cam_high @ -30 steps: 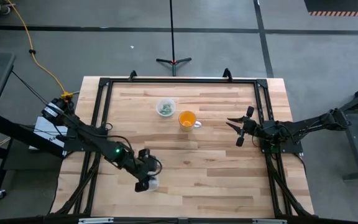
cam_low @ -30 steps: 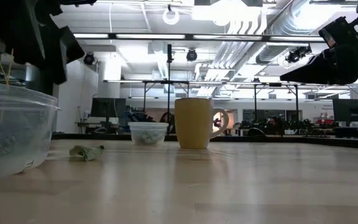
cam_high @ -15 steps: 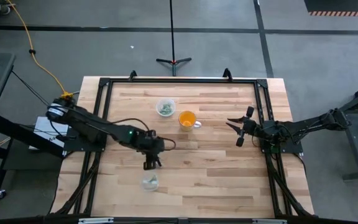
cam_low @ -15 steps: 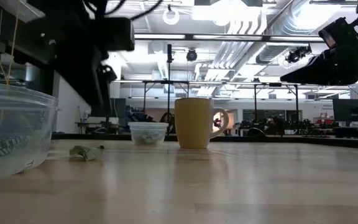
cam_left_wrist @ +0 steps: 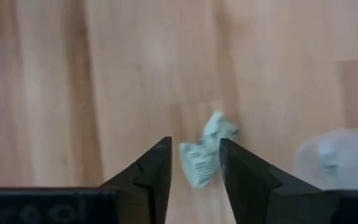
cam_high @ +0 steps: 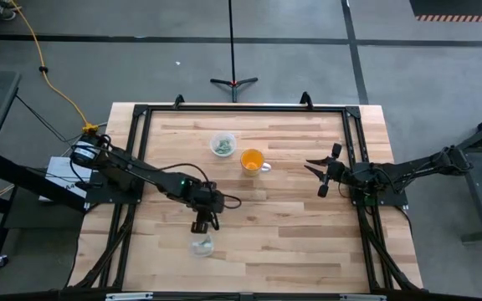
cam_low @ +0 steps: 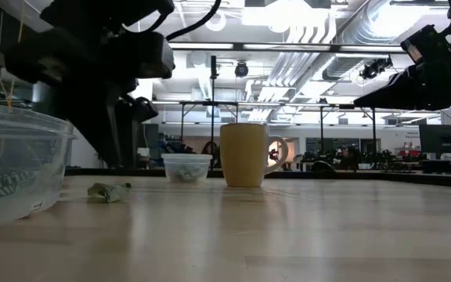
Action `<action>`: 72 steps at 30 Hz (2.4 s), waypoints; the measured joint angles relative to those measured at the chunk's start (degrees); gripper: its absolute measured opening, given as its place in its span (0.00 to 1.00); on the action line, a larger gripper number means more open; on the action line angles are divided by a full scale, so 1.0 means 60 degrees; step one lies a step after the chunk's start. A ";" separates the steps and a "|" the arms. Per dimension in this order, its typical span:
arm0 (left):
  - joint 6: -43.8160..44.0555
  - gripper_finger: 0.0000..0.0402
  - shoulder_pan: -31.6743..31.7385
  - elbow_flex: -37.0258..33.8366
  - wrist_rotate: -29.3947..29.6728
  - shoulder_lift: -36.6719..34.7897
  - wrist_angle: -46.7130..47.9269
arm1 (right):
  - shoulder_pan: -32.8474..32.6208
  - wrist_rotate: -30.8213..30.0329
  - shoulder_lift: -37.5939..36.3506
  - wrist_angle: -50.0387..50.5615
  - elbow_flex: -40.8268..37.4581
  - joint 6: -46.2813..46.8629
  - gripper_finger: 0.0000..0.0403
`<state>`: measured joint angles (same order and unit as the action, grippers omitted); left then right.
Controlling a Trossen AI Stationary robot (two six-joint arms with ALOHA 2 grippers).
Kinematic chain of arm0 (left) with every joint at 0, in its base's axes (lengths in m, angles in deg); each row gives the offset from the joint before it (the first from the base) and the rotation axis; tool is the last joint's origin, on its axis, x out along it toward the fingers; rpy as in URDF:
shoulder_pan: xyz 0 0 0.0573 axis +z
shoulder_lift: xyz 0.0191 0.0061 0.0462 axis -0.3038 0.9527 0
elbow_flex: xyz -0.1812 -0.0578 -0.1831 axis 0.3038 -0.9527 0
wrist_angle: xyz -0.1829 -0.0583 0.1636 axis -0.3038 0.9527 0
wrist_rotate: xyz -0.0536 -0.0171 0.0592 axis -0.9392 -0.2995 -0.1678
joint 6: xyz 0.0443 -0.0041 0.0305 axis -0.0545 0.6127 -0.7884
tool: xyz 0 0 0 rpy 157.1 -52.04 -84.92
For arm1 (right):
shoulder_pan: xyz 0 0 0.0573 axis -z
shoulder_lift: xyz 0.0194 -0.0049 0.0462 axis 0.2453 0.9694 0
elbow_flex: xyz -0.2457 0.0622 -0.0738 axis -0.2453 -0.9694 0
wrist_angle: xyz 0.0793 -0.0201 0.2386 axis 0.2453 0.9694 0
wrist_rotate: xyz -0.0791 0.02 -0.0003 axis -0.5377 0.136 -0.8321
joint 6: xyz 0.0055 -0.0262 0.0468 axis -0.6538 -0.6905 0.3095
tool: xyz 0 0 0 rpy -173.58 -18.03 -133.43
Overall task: Pick and place items into bin
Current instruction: Put the light green stevia packet into the bottom transparent bin
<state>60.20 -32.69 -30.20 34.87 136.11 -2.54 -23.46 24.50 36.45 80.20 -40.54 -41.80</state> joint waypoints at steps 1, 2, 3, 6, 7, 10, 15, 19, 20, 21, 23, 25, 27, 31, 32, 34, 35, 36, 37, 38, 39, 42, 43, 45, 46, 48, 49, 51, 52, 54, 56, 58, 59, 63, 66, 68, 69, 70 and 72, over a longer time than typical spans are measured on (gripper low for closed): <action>-0.0088 0.41 -0.0004 0.0004 -0.0151 0.0050 -0.0061 | 0.0003 0.0000 0.0000 -0.0002 0.0000 0.0000 0.18; -0.0169 0.40 -0.0004 0.0011 -0.0267 0.0148 -0.0133 | 0.0000 0.0000 0.0000 0.0001 0.0000 0.0000 0.18; -0.0198 0.39 -0.0004 0.0008 -0.0319 0.0237 -0.0170 | 0.0001 0.0003 0.0000 0.0001 0.0000 0.0000 0.18; -0.0201 0.37 -0.0004 0.0006 -0.0344 0.0395 -0.0320 | 0.0000 -0.0012 -0.0002 0.0012 0.0000 0.0002 0.18; -0.0202 0.36 -0.0004 0.0032 -0.0346 0.0480 -0.0462 | 0.0002 -0.0013 -0.0004 0.0034 0.0000 0.0004 0.18; -0.0201 0.35 -0.0004 -0.0023 -0.0355 0.0732 -0.0520 | 0.0000 -0.0029 0.0036 0.0034 0.0000 0.0004 0.18; -0.0191 0.35 -0.0004 0.0016 -0.0531 0.1082 -0.0698 | 0.0000 -0.0025 0.0128 0.0022 0.0000 0.0033 0.18; -0.0166 0.35 -0.0004 0.0036 -0.0548 0.1220 -0.0762 | 0.0000 -0.0023 0.0196 -0.0002 0.0000 0.0036 0.18; -0.0183 0.35 -0.0004 0.0044 -0.0539 0.1246 -0.0777 | 0.0000 -0.0029 0.0196 -0.0001 0.0000 0.0036 0.18; -0.0205 0.35 -0.0004 0.0044 -0.0539 0.1264 -0.0777 | 0.0000 -0.0029 0.0192 -0.0006 0.0000 0.0036 0.18; -0.0274 0.35 -0.0004 0.0041 -0.0536 0.1292 -0.0773 | 0.0000 -0.0025 0.0193 -0.0003 0.0000 0.0036 0.18; -0.0329 0.34 -0.0004 0.0038 -0.0533 0.1295 -0.0768 | 0.0001 -0.0029 0.0193 -0.0006 0.0000 0.0036 0.18; -0.0398 0.31 -0.0004 0.0033 -0.0530 0.1304 -0.0765 | 0.0002 -0.0029 0.0193 -0.0004 0.0000 0.0037 0.18; -0.0452 0.20 0.0004 0.0026 -0.0552 0.1311 -0.0766 | 0.0000 -0.0029 0.0193 -0.0006 0.0000 0.0036 0.18; -0.0453 0.16 0.0004 0.0026 -0.0562 0.1311 -0.0766 | 0.0000 -0.0029 0.0193 -0.0006 0.0000 0.0040 0.18; -0.0452 0.09 0.0004 0.0026 -0.0579 0.1315 -0.0766 | 0.0000 -0.0029 0.0193 -0.0005 0.0000 0.0036 0.18; -0.0452 0.06 0.0004 0.0022 -0.0583 0.1318 -0.0761 | 0.0000 -0.0028 0.0193 -0.0006 0.0000 0.0036 0.18; -0.0452 0.05 0.0004 0.0022 -0.0588 0.1318 -0.0757 | 0.0001 -0.0029 0.0193 -0.0006 0.0000 0.0036 0.18; -0.0452 0.05 0.0004 0.0022 -0.0592 0.1318 -0.0755 | 0.0000 -0.0026 0.0193 -0.0006 0.0000 0.0036 0.18; -0.0452 0.05 0.0004 0.0022 -0.0594 0.1322 -0.0754 | 0.0001 -0.0028 0.0193 -0.0006 0.0000 0.0036 0.18; -0.0455 0.06 0.0004 0.0018 -0.0588 0.1322 -0.0755 | 0.0002 -0.0029 0.0193 -0.0006 0.0000 0.0036 0.18; -0.0663 0.09 0.0000 0.0011 -0.0584 0.1221 -0.0752 | 0.0003 -0.0029 0.0193 -0.0006 0.0000 0.0033 0.18; -0.0770 0.09 0.0000 0.0001 -0.0604 0.1151 -0.0734 | 0.0000 -0.0029 0.0193 -0.0006 0.0000 0.0030 0.18; -0.0997 0.06 -0.0007 -0.0049 -0.0613 0.0936 -0.0492 | 0.0000 -0.0027 0.0193 -0.0006 0.0000 0.0029 0.18; -0.1082 0.05 -0.0007 -0.0061 -0.0600 0.0807 -0.0432 | 0.0002 -0.0029 0.0193 -0.0006 0.0000 0.0033 0.18; -0.1191 0.05 -0.0009 -0.0054 -0.0456 0.0442 -0.0547 | 0.0000 -0.0029 0.0193 -0.0006 0.0000 0.0033 0.18; -0.1199 0.05 -0.0007 -0.0042 -0.0269 0.0223 -0.0583 | 0.0000 -0.0029 0.0193 -0.0006 0.0000 0.0033 0.18; -0.1198 0.05 -0.0007 -0.0036 -0.0059 -0.0107 -0.0608 | 0.0000 -0.0029 0.0193 -0.0006 0.0000 0.0033 0.18; -0.1184 0.06 -0.0007 -0.0036 -0.0055 -0.0233 -0.0617 | 0.0000 -0.0029 0.0193 -0.0006 0.0000 0.0033 0.18; -0.0941 0.06 -0.0078 -0.0036 -0.0074 -0.0513 -0.0603 | 0.0003 -0.0029 0.0193 -0.0006 0.0000 0.0033 0.18; -0.0753 0.06 -0.0280 -0.0025 -0.0142 -0.0761 -0.0683 | 0.0001 -0.0029 0.0193 -0.0006 0.0000 0.0033 0.18; -0.0692 0.06 -0.0588 -0.0022 -0.0152 -0.0874 -0.0659 | 0.0000 -0.0029 0.0193 -0.0008 0.0000 0.0033 0.18; -0.0692 0.06 -0.0761 -0.0022 -0.0141 -0.0933 -0.0623 | 0.0000 -0.0029 0.0193 -0.0007 0.0000 0.0033 0.18; -0.0256 0.06 -0.1534 0.0112 0.0088 -0.1260 -0.0656 | 0.0000 -0.0029 0.0193 -0.0010 0.0000 0.0029 0.18; 0.0296 0.06 -0.2117 0.0354 0.0561 -0.1304 -0.0651 | 0.0000 -0.0029 0.0193 -0.0011 -0.0001 0.0033 0.18; 0.0311 0.06 -0.2489 0.0458 0.0938 -0.1304 -0.0634 | 0.0001 -0.0029 0.0192 -0.0020 0.0000 0.0033 0.18; 0.0353 0.06 -0.2651 0.0468 0.1011 -0.1282 -0.0660 | 0.0003 -0.0029 0.0189 -0.0025 0.0000 0.0033 0.18; 0.0473 0.06 -0.2777 0.0470 0.1017 -0.1244 -0.0641 | 0.0000 -0.0029 0.0193 -0.0038 0.0000 0.0033 0.18; 0.0910 0.06 -0.3002 0.0470 0.1002 -0.1159 -0.0420 | 0.0000 -0.0029 0.0189 -0.0090 0.0000 0.0033 0.18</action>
<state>65.66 -50.70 -27.38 40.89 129.15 -5.07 -23.46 24.33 37.58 79.66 -40.54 -41.61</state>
